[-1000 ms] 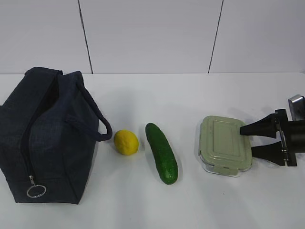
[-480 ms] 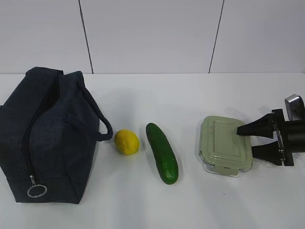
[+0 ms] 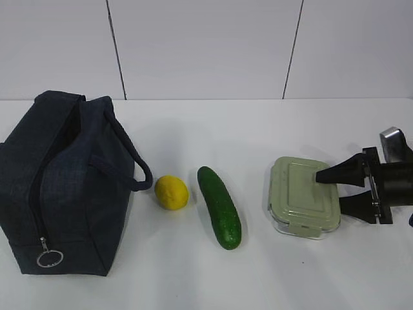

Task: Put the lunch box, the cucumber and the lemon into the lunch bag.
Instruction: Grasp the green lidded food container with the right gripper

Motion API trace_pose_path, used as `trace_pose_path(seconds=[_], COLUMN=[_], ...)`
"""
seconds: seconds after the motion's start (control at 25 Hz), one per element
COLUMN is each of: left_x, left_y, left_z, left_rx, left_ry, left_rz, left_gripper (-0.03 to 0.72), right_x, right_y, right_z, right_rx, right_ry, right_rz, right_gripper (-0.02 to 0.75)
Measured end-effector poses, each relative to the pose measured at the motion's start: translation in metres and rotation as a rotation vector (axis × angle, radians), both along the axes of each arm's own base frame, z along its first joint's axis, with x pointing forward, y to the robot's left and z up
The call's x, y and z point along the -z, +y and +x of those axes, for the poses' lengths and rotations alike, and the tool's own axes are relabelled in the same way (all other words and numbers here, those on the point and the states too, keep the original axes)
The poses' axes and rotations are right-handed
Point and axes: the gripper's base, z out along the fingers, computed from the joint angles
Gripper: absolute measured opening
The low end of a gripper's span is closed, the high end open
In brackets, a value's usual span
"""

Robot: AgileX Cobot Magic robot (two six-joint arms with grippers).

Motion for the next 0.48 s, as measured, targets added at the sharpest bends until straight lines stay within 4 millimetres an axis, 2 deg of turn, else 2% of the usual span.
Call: trace_pose_path(seconds=[0.48], left_x=[0.0000], left_y=[0.0000], left_z=[0.0000], left_rx=[0.000], left_ry=[0.000], left_rz=[0.000], left_gripper=[0.239], right_x=[0.0001], right_y=[0.0007], right_z=[0.0001], right_rx=[-0.002], right_ry=[0.000], right_rz=[-0.001], right_gripper=[0.587])
